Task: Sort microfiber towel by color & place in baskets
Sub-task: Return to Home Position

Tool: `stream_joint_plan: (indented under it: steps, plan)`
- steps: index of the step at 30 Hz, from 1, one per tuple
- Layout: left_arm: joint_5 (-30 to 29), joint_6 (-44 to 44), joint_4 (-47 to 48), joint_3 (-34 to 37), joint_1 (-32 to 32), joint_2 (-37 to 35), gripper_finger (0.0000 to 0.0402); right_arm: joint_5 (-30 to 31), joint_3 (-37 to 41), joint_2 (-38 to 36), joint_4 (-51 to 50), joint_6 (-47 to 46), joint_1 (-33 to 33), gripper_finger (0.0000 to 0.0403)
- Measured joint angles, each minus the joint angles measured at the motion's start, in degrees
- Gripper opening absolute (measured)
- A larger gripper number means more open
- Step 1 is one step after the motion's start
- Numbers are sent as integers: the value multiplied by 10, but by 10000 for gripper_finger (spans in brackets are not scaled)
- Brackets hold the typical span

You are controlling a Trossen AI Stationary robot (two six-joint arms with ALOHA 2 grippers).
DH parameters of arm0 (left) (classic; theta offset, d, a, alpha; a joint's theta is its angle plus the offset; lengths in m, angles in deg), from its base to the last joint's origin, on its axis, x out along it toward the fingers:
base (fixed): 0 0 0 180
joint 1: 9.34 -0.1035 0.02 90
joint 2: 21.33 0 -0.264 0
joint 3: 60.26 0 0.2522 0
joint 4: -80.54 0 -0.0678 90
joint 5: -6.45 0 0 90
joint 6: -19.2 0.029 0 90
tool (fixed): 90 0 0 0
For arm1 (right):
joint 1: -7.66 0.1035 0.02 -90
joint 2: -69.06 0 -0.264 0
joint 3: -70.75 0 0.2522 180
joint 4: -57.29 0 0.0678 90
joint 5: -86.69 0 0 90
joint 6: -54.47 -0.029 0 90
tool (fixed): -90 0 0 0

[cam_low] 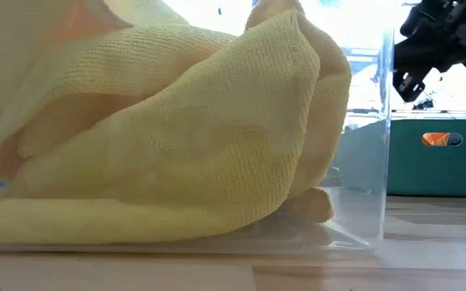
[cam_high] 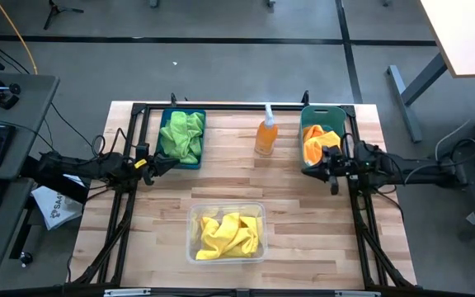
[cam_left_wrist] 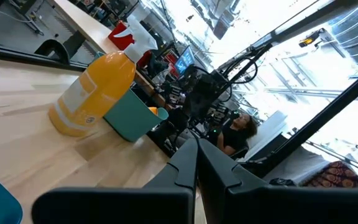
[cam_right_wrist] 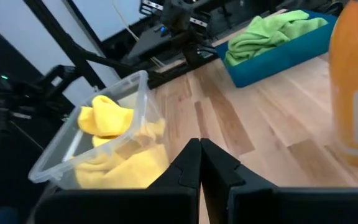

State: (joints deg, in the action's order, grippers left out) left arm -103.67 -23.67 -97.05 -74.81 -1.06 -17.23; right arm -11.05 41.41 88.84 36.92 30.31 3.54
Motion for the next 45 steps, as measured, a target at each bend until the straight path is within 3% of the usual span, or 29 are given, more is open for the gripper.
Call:
stream_joint_plan:
  steps: [8, 24, 31, 45]
  plan:
    - [0, 0, 0, 0, 0, 0, 0, 9, 34, -99, -6, -6, 27, 0]
    - [0, 0, 0, 0, 0, 0, 0, 14, 34, -191, -51, 71, 32, 0]
    - [0, 0, 0, 0, 0, 0, 0, 17, 148, -192, 182, 32, 32, 0]
    - [0, 0, 0, 0, 0, 0, 0, 40, 148, -194, 86, 75, 34, 0]
